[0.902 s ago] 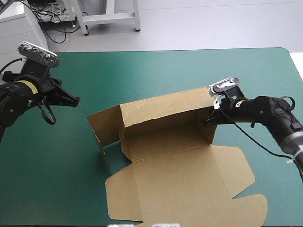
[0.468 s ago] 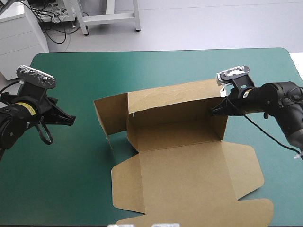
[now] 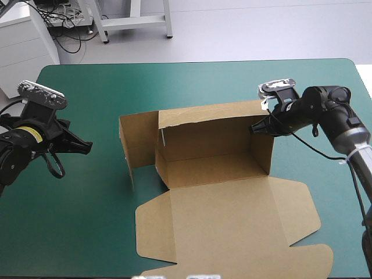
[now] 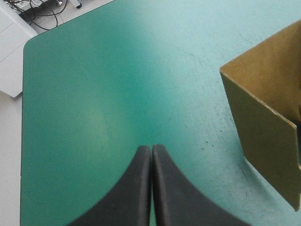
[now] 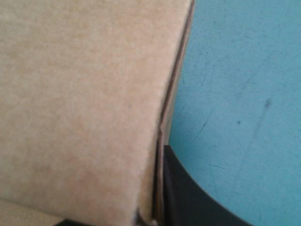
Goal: Fold the box
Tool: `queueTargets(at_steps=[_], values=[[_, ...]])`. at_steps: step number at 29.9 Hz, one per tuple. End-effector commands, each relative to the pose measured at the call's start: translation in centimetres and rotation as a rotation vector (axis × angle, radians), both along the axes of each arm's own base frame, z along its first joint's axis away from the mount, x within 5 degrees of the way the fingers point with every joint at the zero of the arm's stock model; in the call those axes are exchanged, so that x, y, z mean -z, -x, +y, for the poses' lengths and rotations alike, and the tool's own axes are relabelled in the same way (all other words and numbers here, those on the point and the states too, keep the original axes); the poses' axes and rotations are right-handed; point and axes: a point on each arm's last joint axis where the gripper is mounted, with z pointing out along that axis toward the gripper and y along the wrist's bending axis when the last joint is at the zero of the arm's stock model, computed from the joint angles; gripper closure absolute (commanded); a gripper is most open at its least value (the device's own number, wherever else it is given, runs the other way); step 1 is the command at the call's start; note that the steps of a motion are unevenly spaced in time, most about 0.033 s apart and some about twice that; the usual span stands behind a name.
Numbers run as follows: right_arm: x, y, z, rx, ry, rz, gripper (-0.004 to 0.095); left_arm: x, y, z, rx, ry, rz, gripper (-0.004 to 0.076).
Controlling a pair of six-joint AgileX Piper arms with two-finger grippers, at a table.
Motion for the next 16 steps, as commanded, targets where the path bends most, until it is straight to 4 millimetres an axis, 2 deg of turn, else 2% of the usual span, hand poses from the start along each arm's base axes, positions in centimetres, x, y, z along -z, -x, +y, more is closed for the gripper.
queueTargets(at_steps=[1, 9, 16], values=[[1.0, -1.5, 0.3, 0.002, 0.007, 0.071, 0.0931, -1.7, 0.4, -0.1, 0.011, 0.054, -0.11, 0.0733], [1.2, -5.3, 1.1, 0.021, -0.009, 0.035, 0.0931, -1.7, 0.4, -0.2, 0.014, 0.061, -0.112, 0.0733], [1.4, -6.8, 1.4, 0.006, -0.006, -0.019, 0.0919, -1.8, 0.3, -0.2, 0.016, 0.063, -0.123, 0.0733]])
